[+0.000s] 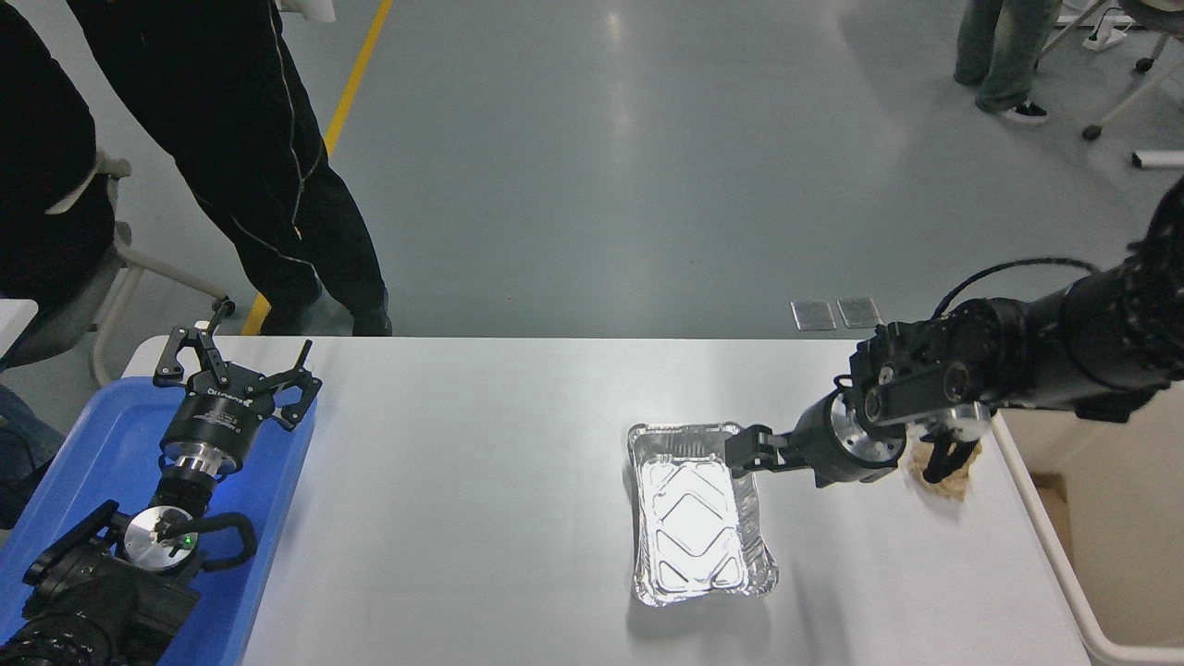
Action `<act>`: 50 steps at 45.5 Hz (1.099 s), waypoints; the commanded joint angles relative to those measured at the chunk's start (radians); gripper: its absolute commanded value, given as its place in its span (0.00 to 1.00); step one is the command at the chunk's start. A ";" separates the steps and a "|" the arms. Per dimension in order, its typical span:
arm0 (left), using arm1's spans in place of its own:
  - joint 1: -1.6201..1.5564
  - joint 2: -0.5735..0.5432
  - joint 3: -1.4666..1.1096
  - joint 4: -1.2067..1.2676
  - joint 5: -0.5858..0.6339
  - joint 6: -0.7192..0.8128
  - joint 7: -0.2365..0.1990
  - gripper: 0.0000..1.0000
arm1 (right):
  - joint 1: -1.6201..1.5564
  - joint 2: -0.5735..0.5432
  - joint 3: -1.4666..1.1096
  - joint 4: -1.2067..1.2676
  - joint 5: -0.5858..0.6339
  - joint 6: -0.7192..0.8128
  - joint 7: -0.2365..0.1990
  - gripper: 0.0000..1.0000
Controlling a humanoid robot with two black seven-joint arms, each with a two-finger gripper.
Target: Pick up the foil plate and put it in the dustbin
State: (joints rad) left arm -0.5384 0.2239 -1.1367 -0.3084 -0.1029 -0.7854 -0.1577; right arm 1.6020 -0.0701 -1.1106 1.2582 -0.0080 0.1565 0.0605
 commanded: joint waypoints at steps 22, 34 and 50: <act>0.000 0.000 0.000 0.000 0.000 0.000 0.001 0.99 | -0.332 0.070 0.074 -0.289 -0.017 -0.103 -0.001 0.91; 0.000 0.000 0.000 0.000 0.000 0.000 0.001 0.99 | -0.347 0.070 0.072 -0.299 -0.021 -0.115 -0.001 0.00; 0.000 0.000 0.000 0.000 0.000 0.000 0.001 0.99 | -0.321 0.070 0.066 -0.290 -0.020 -0.114 0.001 0.00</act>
State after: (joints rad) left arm -0.5384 0.2240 -1.1367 -0.3083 -0.1028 -0.7854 -0.1569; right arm 1.2701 -0.0004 -1.0426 0.9656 -0.0286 0.0442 0.0598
